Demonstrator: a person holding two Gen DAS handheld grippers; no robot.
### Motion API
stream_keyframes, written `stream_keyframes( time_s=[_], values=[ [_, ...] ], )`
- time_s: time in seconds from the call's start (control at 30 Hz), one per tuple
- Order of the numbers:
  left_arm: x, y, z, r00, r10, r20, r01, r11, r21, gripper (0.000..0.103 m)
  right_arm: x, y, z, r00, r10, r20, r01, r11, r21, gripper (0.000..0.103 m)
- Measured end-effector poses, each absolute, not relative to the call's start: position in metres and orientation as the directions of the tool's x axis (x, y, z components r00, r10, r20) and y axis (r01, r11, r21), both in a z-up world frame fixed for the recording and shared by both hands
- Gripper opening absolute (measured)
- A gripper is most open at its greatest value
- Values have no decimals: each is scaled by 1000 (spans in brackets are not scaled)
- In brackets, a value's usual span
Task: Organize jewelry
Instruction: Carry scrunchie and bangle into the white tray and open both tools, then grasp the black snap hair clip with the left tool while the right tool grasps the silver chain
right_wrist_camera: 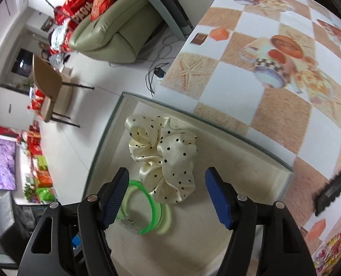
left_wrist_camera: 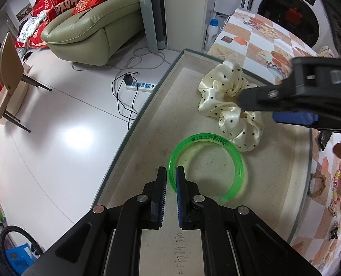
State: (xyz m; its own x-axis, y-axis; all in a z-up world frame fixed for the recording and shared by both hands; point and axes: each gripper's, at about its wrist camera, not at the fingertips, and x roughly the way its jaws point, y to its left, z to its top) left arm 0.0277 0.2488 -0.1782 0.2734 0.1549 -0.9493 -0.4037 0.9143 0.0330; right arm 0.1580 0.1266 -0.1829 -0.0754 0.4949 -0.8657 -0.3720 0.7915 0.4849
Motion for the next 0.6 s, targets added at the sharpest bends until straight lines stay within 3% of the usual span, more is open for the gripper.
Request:
stream_keyframes(
  time_s=[0.03, 0.07, 0.17, 0.6],
  values=[
    [26, 248, -176, 273, 155, -949, -405, 914, 33, 55, 158, 120, -179, -69, 506, -860, -361, 791, 494, 72],
    [24, 247, -174, 278, 165, -946, -413, 910, 37, 101, 157, 112, -174, -61, 518, -853, -350, 790, 504, 73],
    [18, 240, -164, 303, 194, -933, -404, 913, 58, 103, 151, 88, -161, -36, 549, -835, -314, 787, 531, 81],
    [35, 166, -142, 313, 140, -939, -214, 974, 73, 103, 108, -68, -142, 102, 510, -854, -69, 860, 505, 85]
  ],
)
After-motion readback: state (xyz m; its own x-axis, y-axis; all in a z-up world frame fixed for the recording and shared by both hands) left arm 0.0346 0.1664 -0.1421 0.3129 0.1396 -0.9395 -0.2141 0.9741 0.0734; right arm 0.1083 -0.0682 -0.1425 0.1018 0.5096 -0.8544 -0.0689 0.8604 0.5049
